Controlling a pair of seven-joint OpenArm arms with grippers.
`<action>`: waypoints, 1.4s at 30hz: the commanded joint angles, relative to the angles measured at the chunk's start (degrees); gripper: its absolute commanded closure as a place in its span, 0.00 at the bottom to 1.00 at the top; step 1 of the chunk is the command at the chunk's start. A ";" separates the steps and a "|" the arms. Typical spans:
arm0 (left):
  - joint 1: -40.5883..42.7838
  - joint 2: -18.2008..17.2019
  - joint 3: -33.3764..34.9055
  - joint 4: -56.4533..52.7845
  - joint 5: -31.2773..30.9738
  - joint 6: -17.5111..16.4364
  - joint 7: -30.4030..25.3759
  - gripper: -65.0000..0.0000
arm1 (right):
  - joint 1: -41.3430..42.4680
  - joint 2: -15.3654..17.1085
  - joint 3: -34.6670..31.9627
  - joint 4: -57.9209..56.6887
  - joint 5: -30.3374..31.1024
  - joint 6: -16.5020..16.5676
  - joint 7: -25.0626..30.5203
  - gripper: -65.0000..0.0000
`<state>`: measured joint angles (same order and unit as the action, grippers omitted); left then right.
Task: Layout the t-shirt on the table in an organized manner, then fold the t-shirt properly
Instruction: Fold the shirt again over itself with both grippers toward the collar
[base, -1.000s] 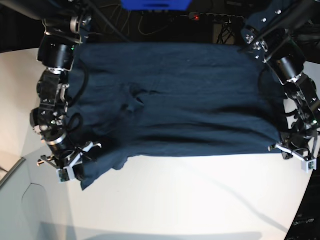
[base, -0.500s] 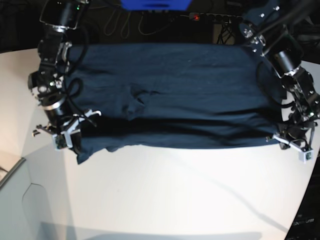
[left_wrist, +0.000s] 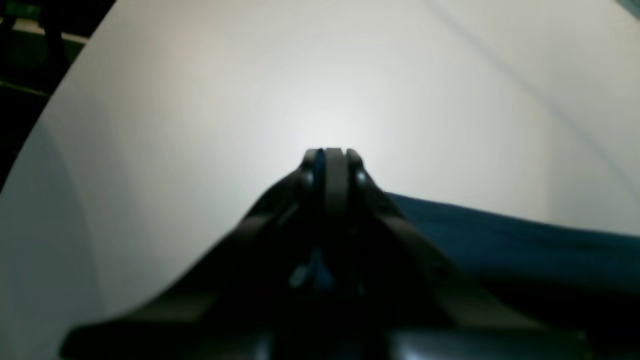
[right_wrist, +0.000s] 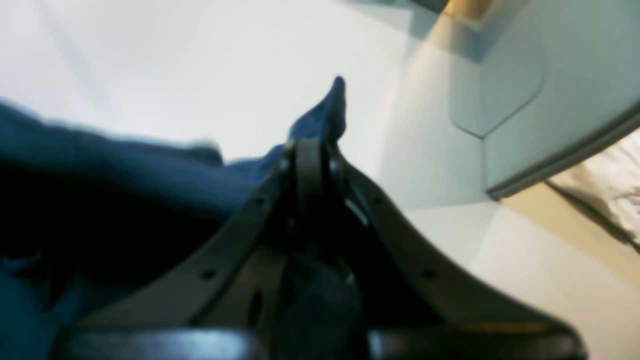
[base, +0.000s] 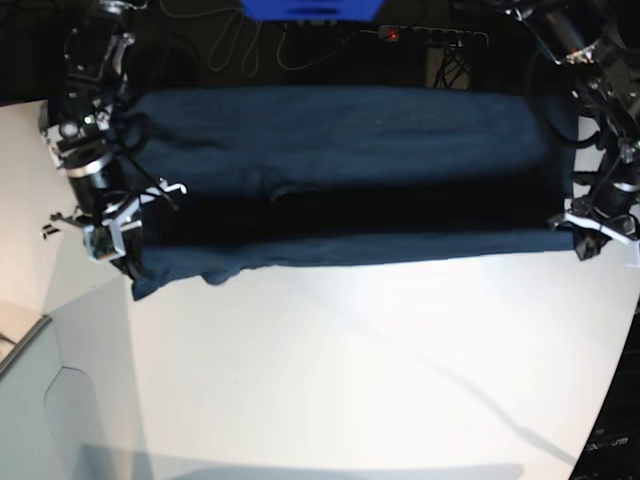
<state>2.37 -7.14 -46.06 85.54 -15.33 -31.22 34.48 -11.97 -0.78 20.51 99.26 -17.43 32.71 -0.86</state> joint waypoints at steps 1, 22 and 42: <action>0.40 -0.82 -0.22 1.72 -1.68 -0.12 -1.20 1.00 | -0.12 0.38 0.10 1.79 0.77 0.21 1.52 1.00; 5.76 -1.26 -0.31 1.45 -5.37 -0.12 -1.64 1.00 | -16.30 0.29 3.18 5.13 8.51 0.21 1.70 1.00; 5.50 -2.23 0.13 -4.88 -5.81 -0.12 -1.73 1.00 | -24.12 -0.50 3.09 7.68 13.87 0.21 1.70 1.00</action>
<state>8.36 -8.56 -45.87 79.88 -20.08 -31.22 34.13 -35.75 -1.63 23.38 106.24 -4.36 32.73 -0.58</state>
